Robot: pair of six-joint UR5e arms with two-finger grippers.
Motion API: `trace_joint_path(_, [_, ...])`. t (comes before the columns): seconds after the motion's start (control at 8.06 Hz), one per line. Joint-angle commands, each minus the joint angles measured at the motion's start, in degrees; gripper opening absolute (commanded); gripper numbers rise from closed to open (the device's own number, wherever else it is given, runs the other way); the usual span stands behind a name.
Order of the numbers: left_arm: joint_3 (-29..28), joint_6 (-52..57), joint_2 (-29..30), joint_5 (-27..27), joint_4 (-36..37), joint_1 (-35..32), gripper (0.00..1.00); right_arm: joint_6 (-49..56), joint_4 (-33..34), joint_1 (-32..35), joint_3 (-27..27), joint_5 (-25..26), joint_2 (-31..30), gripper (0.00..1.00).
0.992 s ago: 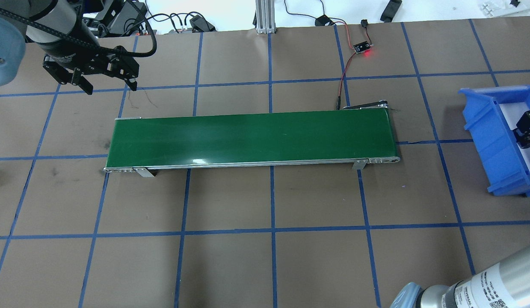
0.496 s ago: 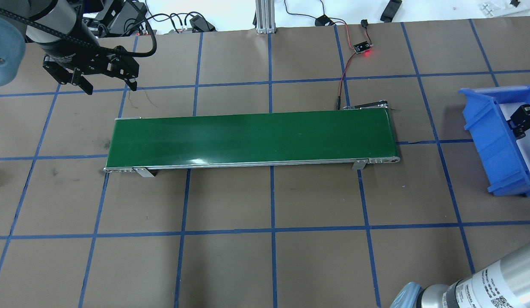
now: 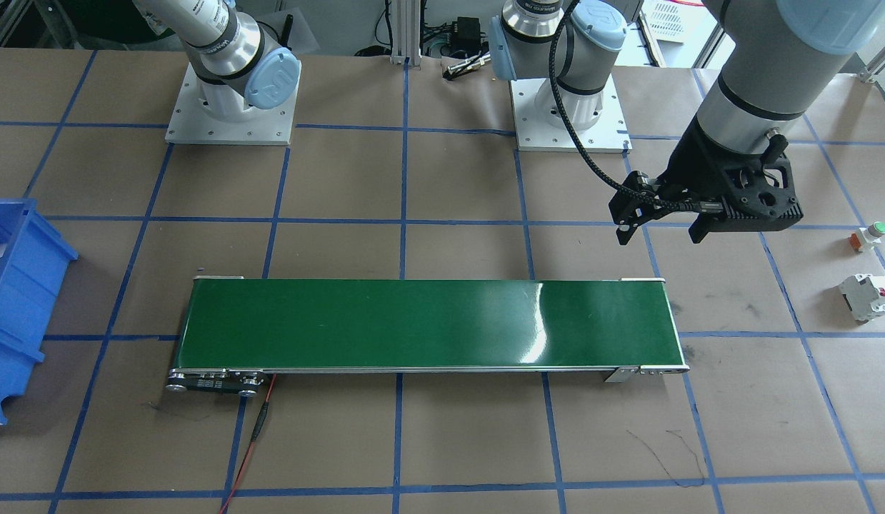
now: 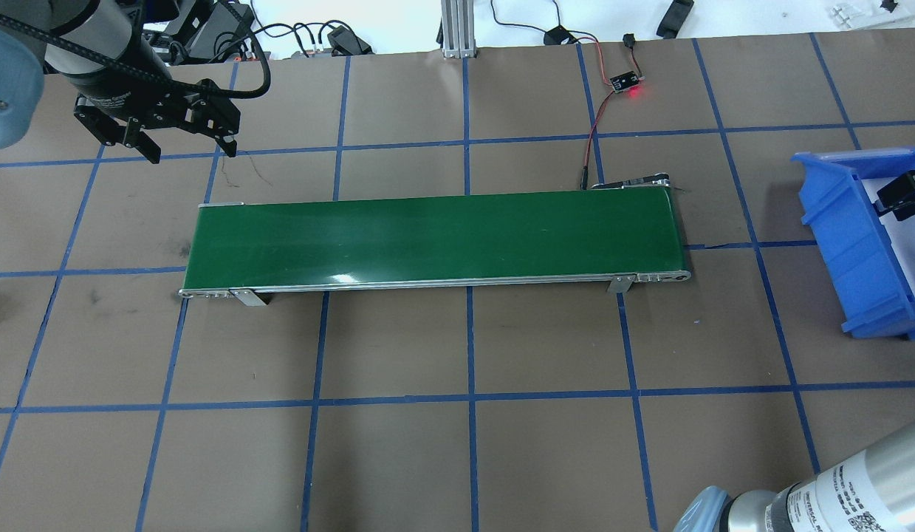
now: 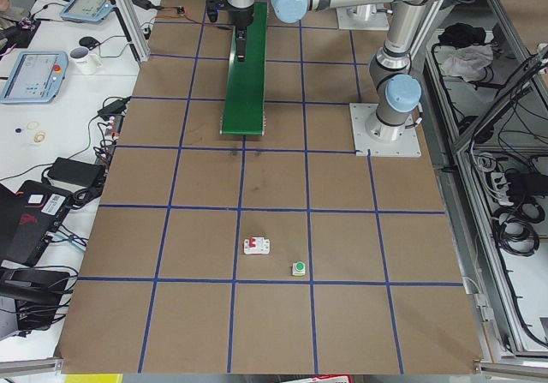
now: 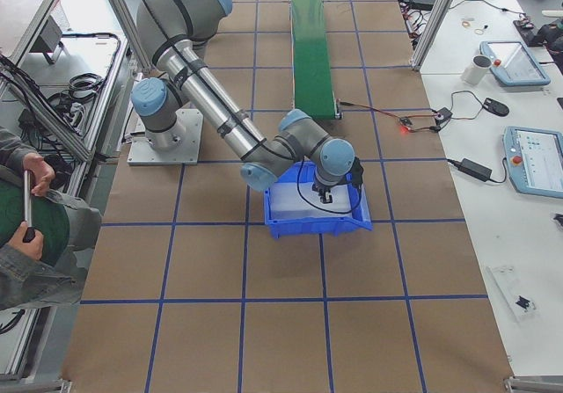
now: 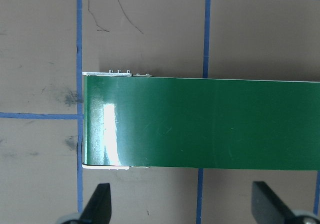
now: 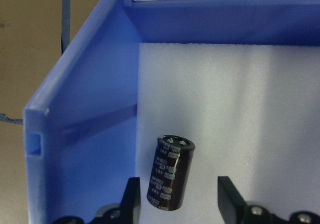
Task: Move capacitor from left to right
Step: 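Open the right gripper to drop the capacitor into the blue bin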
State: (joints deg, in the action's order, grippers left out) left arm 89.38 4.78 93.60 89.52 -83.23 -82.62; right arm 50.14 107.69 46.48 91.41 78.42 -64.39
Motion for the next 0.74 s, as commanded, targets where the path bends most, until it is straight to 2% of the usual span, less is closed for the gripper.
trace_joint_path(0.0, [0.0,0.1,0.0,0.0,0.0,0.0,1.00,0.1,-0.8,-0.1,-0.9,0.9,-2.6,0.76])
trace_joint_path(0.12, [0.0,0.1,0.0,0.0,0.0,0.0,1.00,0.1,-1.4,-0.1,-0.7,1.1,-4.4,0.77])
trace_joint_path(0.25, [0.0,0.1,0.0,0.0,0.0,0.0,1.00,0.0,-3.4,-0.2,-0.9,1.1,-6.2,0.83])
trace_joint_path(0.5, [0.0,0.1,0.0,0.0,0.0,0.0,1.00,-0.3,-3.7,0.3,-0.9,0.9,-10.7,1.00])
trace_joint_path(0.62, [0.0,0.1,0.0,0.0,0.0,0.0,1.00,-0.8,-6.2,0.5,-1.0,1.0,-12.6,1.00])
